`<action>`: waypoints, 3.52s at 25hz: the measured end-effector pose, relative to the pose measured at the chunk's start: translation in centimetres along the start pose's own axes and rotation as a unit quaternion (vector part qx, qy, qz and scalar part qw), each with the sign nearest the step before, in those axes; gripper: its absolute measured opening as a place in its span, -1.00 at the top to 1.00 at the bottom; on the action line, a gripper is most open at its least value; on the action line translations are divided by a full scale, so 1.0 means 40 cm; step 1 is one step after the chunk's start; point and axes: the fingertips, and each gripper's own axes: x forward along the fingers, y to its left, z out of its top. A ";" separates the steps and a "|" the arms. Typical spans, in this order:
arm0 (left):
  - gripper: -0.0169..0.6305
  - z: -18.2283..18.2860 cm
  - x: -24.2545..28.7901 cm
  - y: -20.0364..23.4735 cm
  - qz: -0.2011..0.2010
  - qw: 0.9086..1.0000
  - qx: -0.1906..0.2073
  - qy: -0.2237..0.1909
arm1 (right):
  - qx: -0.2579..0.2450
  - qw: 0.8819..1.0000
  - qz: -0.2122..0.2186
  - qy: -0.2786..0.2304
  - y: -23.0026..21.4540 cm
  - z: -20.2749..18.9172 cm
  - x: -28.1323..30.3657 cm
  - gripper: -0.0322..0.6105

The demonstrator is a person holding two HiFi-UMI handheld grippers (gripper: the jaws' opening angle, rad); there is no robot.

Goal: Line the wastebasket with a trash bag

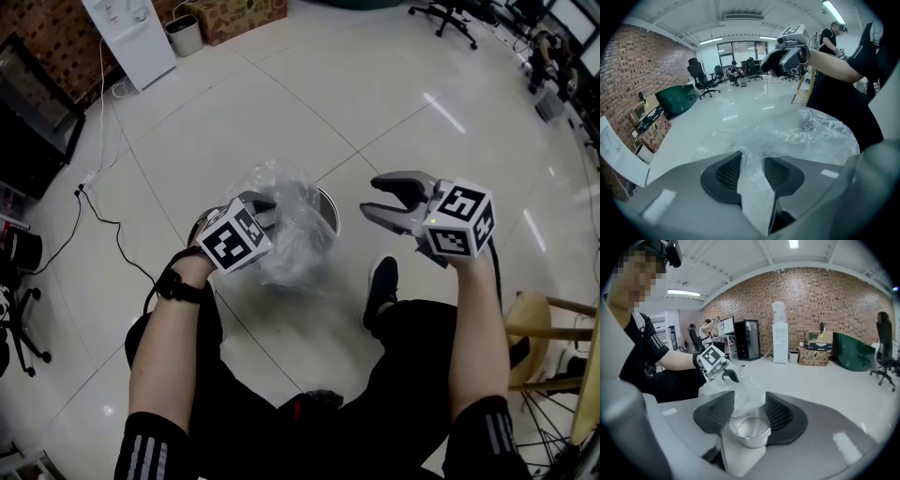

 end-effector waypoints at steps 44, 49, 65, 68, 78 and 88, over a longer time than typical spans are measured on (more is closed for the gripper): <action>0.37 -0.234 -0.070 0.092 0.031 0.993 -0.042 0.105 | -0.200 0.872 0.089 0.438 0.066 -0.536 0.541 0.88; 0.37 -0.201 -0.032 0.068 0.006 0.994 -0.039 0.097 | -0.168 0.876 0.092 0.443 0.051 -0.479 0.472 0.55; 0.37 -0.156 0.011 0.015 -0.029 0.996 -0.029 0.081 | -0.186 0.973 0.034 0.133 0.055 -0.067 0.582 0.29; 0.37 -0.144 0.001 0.019 -0.027 0.996 -0.025 0.077 | -0.181 0.970 0.049 0.155 0.079 -0.103 0.634 0.29; 0.37 -0.160 -0.086 0.105 0.007 0.997 -0.043 0.069 | -0.234 0.898 0.072 0.365 0.047 -0.444 0.671 0.35; 0.37 -0.141 -0.098 0.133 0.007 0.997 -0.042 0.068 | -0.249 0.871 0.105 0.411 0.049 -0.575 0.737 0.35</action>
